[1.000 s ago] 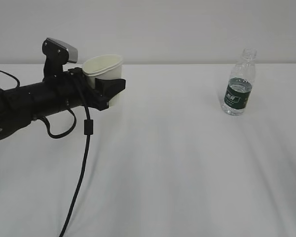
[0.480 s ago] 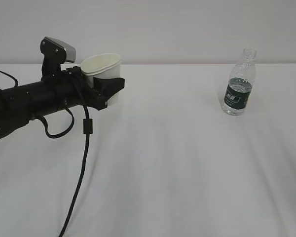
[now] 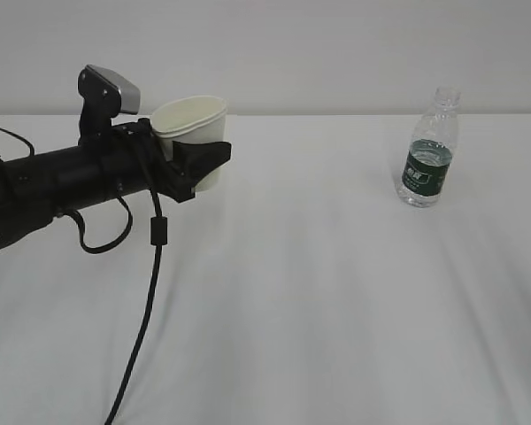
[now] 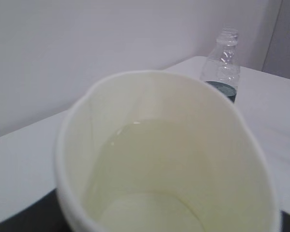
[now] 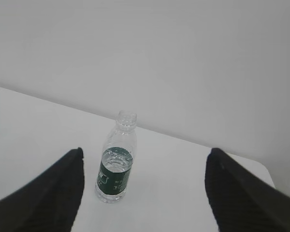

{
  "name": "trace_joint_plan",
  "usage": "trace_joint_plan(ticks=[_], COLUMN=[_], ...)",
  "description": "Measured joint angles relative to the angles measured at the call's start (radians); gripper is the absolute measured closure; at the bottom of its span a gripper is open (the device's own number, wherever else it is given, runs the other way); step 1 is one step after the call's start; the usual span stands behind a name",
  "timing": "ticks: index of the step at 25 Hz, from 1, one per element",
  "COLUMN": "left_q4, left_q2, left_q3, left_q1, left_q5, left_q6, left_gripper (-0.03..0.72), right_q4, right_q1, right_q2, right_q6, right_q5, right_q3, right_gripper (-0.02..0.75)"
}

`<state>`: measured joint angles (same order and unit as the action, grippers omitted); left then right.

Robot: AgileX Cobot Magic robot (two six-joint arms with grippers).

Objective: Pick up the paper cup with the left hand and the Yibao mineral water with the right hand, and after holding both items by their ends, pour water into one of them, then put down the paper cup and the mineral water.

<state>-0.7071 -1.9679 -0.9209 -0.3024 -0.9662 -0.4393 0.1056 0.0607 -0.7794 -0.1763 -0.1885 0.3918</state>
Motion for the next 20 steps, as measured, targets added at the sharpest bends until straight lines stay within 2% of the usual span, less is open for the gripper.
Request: trace_joint_plan(ticks=[7,15,20], left_q4=[0.060,-0.019,0.017], left_q2=[0.000,0.000,0.000], left_q3=[0.000,0.000,0.000], left_q1=[0.000,0.000,0.000], left_q5=[0.015,0.033,0.033], left_q6=[-0.002,-0.002,-0.003], left_gripper=[0.291,0.293,0.294], right_q4=[0.000,0.000,0.000], right_q1=[0.000,0.000,0.000], right_q2=[0.000,0.000,0.000], right_q6=[0.000,0.000,0.000], right_q5=[0.001,0.002,0.002], right_q3=[0.000,0.000,0.000], right_gripper=[0.147,0.148,0.148])
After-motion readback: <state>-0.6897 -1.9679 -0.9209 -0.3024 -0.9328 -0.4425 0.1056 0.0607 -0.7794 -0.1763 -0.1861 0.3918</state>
